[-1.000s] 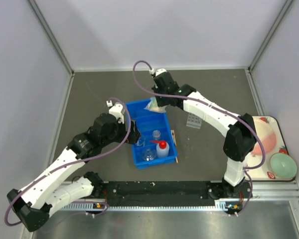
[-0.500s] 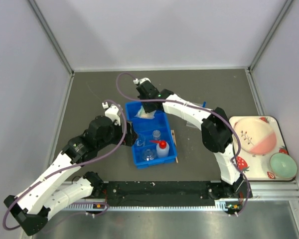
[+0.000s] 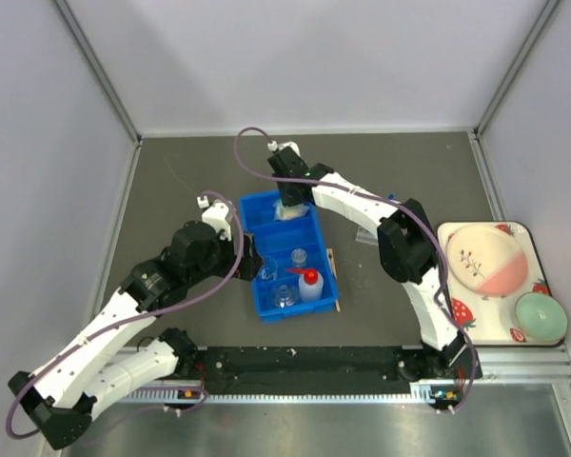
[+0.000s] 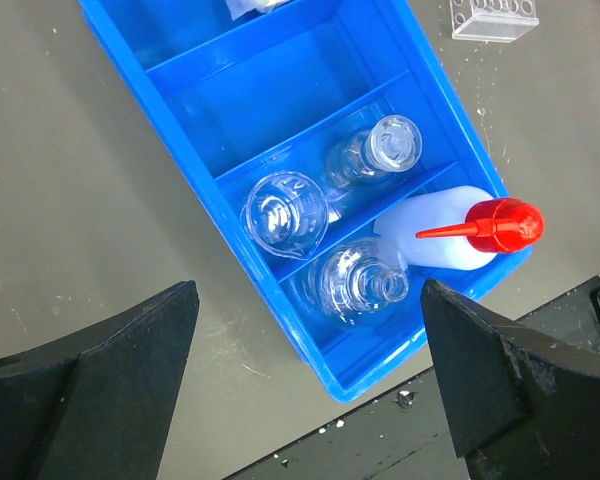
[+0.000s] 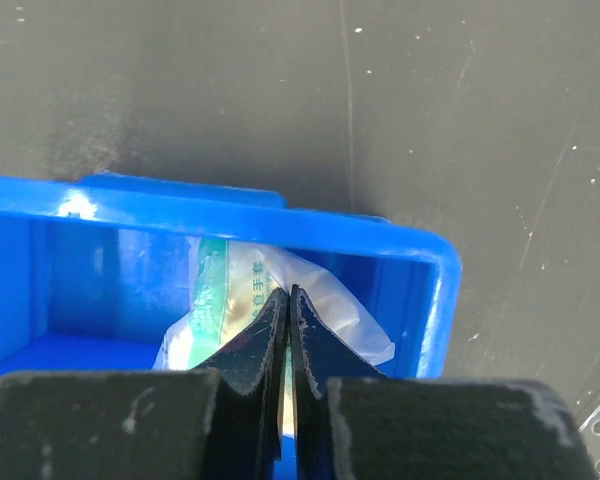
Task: Organize the chemistry lab equipment
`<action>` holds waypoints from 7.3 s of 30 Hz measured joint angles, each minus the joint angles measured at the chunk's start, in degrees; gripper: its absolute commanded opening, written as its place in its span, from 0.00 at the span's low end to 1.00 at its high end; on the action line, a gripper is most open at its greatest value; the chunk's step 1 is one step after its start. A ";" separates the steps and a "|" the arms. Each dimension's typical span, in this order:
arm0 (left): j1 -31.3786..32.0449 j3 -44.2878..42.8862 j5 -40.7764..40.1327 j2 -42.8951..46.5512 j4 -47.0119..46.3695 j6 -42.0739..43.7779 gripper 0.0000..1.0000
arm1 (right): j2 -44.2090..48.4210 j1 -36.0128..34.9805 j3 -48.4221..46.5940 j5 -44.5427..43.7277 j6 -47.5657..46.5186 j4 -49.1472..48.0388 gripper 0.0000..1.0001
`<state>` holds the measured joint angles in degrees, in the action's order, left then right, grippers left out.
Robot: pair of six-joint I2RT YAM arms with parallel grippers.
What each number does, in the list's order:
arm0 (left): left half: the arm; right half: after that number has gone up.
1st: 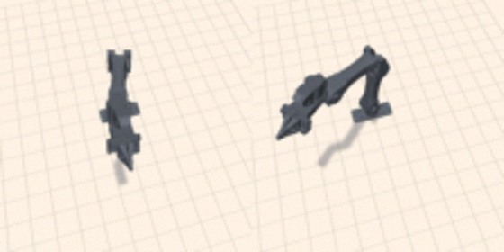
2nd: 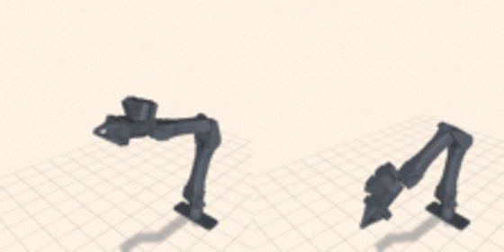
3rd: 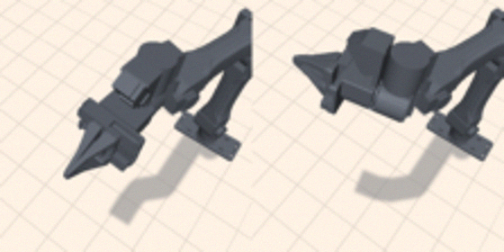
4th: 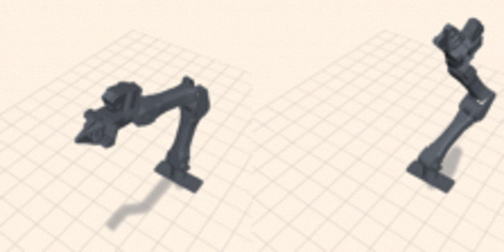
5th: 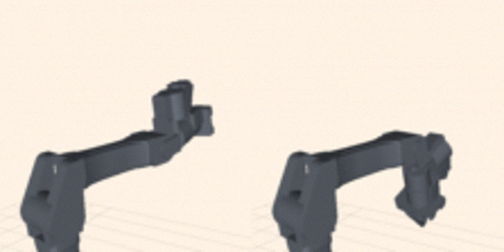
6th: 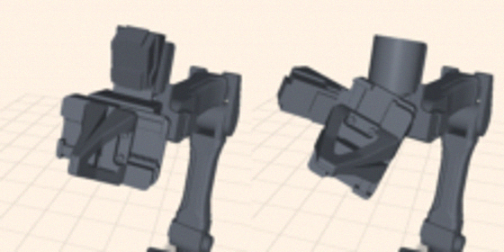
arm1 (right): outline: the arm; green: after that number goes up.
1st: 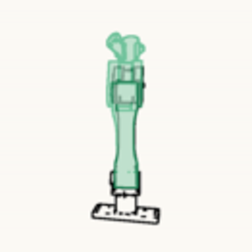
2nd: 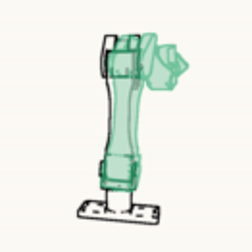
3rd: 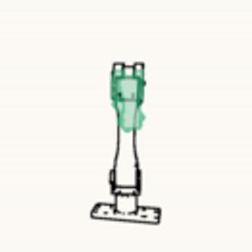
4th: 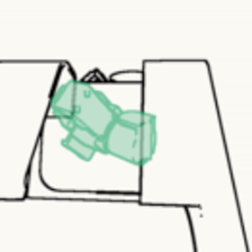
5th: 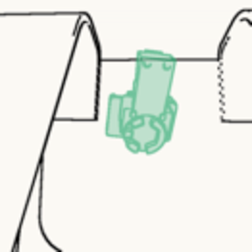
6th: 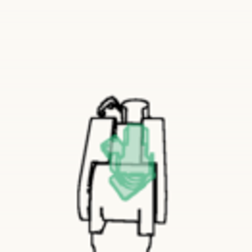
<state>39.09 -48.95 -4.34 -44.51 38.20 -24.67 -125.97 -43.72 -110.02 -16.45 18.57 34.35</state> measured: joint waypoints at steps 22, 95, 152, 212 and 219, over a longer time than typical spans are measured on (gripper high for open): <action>0.00 0.00 0.04 -3.08 -0.04 0.44 0.98 | -4.48 1.14 -0.20 1.40 2.23 0.31 0.48; -0.04 -5.44 -1.27 -8.09 1.16 2.16 0.97 | 30.10 -13.66 49.96 -8.20 18.49 1.20 0.57; -0.07 -4.07 -0.15 0.44 3.06 3.89 0.98 | 39.41 -5.64 36.70 -5.53 0.68 5.11 0.00; -0.07 -0.39 2.58 8.26 3.43 5.81 0.98 | 0.00 -5.44 -1.53 44.85 -43.25 6.69 0.00; -0.07 -0.39 2.54 8.26 3.45 6.32 0.98 | -0.85 -5.44 -1.53 45.24 -43.01 6.75 0.00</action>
<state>39.03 -49.34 -1.80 -36.25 41.65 -18.35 -126.82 -49.17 -111.55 28.80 -24.45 41.10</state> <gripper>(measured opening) 0.982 0.087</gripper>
